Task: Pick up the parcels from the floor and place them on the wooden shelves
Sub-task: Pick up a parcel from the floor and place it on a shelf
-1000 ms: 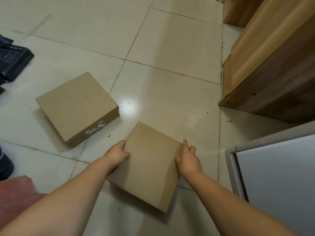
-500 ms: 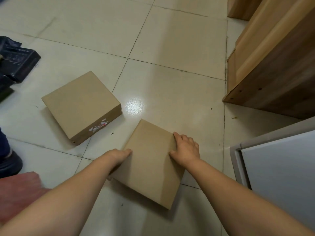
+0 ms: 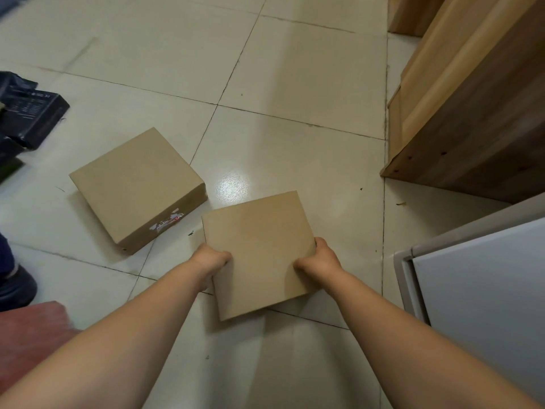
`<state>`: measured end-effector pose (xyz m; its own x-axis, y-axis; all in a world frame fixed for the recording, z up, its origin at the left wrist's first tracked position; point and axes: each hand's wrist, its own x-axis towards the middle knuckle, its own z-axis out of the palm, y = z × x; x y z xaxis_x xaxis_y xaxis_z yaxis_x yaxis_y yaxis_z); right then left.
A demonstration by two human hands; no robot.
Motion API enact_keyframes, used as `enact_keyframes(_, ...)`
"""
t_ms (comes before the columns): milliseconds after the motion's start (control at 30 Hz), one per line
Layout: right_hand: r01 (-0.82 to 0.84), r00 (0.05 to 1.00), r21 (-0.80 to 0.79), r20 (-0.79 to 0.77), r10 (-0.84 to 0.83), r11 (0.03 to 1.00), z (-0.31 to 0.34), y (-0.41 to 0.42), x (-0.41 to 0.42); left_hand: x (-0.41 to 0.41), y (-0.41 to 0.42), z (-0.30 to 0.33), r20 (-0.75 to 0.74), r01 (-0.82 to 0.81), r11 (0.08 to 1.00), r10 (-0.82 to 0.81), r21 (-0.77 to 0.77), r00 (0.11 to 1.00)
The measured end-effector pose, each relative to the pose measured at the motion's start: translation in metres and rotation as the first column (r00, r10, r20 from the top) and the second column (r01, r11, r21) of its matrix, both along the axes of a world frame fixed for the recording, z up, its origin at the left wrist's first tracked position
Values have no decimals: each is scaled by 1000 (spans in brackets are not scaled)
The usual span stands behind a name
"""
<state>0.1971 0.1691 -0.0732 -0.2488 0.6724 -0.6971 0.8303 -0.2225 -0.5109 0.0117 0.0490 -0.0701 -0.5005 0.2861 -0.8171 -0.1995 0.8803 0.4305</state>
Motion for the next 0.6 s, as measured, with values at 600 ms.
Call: enact_keyframes(600,477,834,-300,-140,-533,826,278,30,20,-16,36,256,211,-149,955,96,255,973)
